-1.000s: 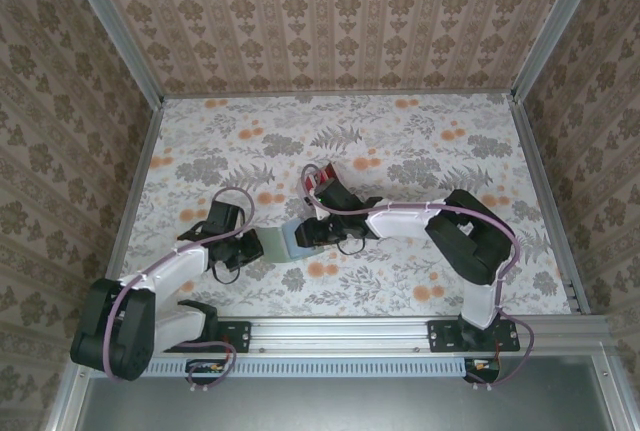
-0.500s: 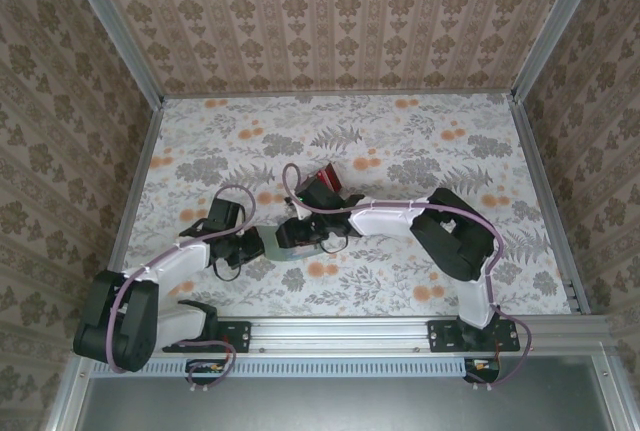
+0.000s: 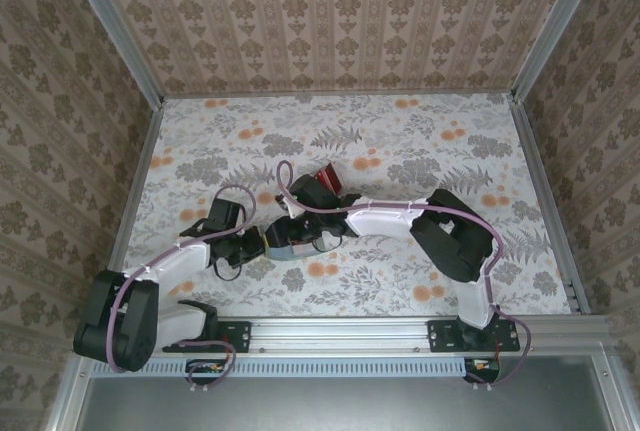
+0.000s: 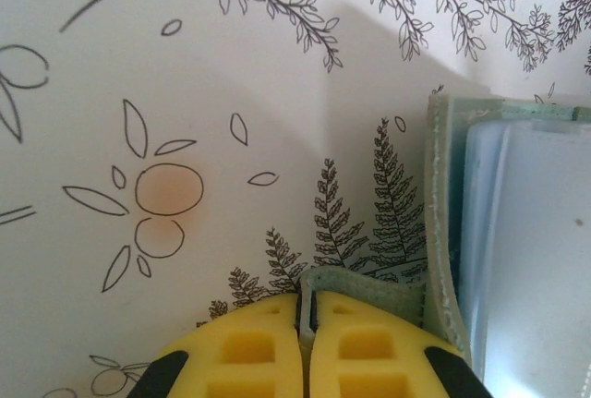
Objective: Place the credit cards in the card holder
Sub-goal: Flip over the card slot on the card holder, then pick up the credit card from the storage box.
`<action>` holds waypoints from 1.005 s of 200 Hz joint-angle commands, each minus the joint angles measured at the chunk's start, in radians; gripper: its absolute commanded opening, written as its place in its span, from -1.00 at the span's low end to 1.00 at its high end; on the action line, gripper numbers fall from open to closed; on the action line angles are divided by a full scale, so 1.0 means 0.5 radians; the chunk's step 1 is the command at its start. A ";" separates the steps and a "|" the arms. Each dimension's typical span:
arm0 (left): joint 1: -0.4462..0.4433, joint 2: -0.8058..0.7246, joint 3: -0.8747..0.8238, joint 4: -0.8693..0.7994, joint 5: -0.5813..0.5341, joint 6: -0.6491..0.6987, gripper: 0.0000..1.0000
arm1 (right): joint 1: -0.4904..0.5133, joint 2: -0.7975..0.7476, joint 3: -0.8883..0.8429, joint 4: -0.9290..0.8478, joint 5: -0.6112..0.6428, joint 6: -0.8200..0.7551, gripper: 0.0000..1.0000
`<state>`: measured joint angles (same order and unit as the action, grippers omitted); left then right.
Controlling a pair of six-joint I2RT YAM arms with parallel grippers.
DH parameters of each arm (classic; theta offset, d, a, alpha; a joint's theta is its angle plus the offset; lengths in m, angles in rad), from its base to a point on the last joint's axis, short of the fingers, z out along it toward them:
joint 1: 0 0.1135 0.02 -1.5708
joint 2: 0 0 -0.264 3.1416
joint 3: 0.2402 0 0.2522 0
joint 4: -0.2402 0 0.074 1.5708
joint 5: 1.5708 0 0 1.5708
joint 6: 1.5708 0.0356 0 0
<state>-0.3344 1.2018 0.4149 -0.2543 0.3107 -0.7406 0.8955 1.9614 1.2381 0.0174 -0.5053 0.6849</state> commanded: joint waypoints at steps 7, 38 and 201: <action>-0.025 0.027 -0.051 0.041 -0.118 0.025 -1.00 | -0.030 -0.127 0.009 -0.139 0.086 -0.084 -0.01; -0.023 -0.029 -0.035 -0.032 -0.142 0.028 -1.00 | -0.074 -0.142 -0.062 -0.126 0.121 -0.061 -0.01; 0.064 -0.349 0.248 -0.490 -0.290 0.146 -0.04 | -0.782 -0.660 -0.151 -0.607 0.567 -0.454 -0.02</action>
<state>-0.3145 1.0489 0.4915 -0.4675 0.1764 -0.7086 0.5636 1.6188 1.1000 -0.1608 -0.3046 0.5392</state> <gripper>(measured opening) 0.481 0.491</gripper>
